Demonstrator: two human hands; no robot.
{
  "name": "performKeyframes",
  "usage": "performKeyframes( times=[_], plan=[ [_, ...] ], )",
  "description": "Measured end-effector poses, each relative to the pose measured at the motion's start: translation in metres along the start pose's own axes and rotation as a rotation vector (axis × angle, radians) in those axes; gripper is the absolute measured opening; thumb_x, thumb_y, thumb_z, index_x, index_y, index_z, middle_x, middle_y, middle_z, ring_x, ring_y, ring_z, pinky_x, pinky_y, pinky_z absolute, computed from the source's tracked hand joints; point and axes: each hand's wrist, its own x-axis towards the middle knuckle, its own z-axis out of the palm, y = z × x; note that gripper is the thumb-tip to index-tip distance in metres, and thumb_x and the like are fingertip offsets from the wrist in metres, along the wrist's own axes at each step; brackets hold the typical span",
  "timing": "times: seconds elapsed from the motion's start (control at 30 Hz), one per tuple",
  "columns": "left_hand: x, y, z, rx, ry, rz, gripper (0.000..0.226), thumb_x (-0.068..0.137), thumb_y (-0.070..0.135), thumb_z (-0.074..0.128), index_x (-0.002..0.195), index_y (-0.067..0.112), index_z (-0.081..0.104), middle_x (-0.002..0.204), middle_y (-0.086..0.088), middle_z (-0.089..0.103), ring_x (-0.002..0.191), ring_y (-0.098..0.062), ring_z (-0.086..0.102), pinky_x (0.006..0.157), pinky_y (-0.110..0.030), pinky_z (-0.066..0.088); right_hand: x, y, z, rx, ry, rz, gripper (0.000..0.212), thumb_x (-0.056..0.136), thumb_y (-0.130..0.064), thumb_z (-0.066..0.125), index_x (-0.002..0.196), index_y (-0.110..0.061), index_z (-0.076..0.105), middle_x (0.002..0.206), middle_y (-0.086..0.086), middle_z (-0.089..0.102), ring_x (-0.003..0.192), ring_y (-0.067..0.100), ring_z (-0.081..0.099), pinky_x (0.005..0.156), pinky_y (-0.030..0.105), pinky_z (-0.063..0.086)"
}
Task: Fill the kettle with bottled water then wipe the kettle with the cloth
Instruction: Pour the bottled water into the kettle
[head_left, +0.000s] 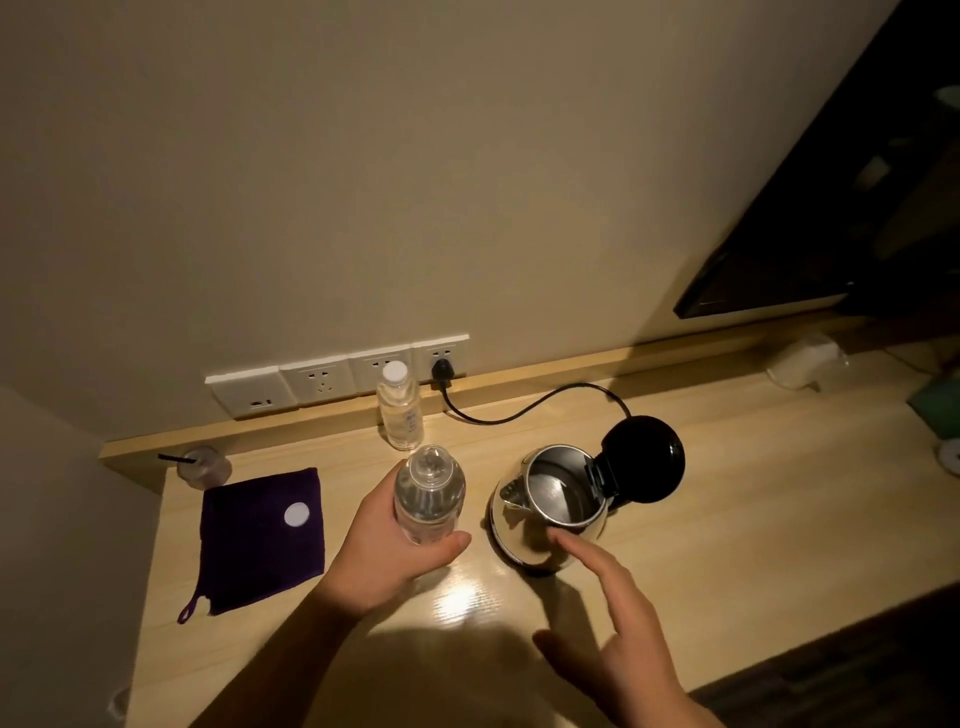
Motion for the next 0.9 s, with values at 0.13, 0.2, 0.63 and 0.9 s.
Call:
performKeyframes(
  times=[0.13,0.2,0.63,0.9],
  plan=[
    [0.002,-0.005,0.005,0.069,-0.016,-0.040,0.068,0.055,0.043,0.091,0.115,0.021,0.066,0.106,0.003,0.075,0.101,-0.015,0.072,0.086,-0.029,0.057,-0.026,0.070,-0.005,-0.311,0.150,0.017,0.079,0.067,-0.063,0.077,0.139,-0.036,0.056,0.147,-0.018,0.055,0.138,-0.005,0.045,0.110,0.037,0.041],
    [0.005,-0.008,0.009,0.082,-0.035,-0.064,0.067,0.053,0.039,0.090,0.112,0.018,0.066,0.102,-0.002,0.075,0.098,-0.017,0.072,0.085,-0.031,0.059,-0.027,0.107,-0.003,-0.470,0.122,0.118,0.093,0.071,-0.066,0.079,0.149,-0.025,0.051,0.157,-0.005,0.052,0.145,0.016,0.046,0.116,0.046,0.039],
    [0.007,-0.029,0.040,0.401,-0.151,0.020,0.063,0.066,0.024,0.095,0.120,0.018,0.064,0.110,0.010,0.071,0.100,-0.004,0.066,0.084,-0.017,0.049,0.016,0.178,0.028,-0.807,0.145,0.158,0.111,0.079,-0.081,0.059,0.157,-0.004,0.045,0.165,0.018,0.043,0.155,0.031,0.041,0.120,0.054,0.041],
    [0.005,-0.036,0.054,0.292,-0.203,-0.023,0.057,0.067,0.013,0.091,0.118,0.015,0.065,0.103,0.010,0.075,0.094,-0.008,0.071,0.076,-0.011,0.052,0.013,0.187,0.033,-0.863,0.254,0.031,0.105,0.093,-0.081,0.054,0.155,0.004,0.045,0.163,0.022,0.044,0.155,0.034,0.041,0.121,0.057,0.039]
  ],
)
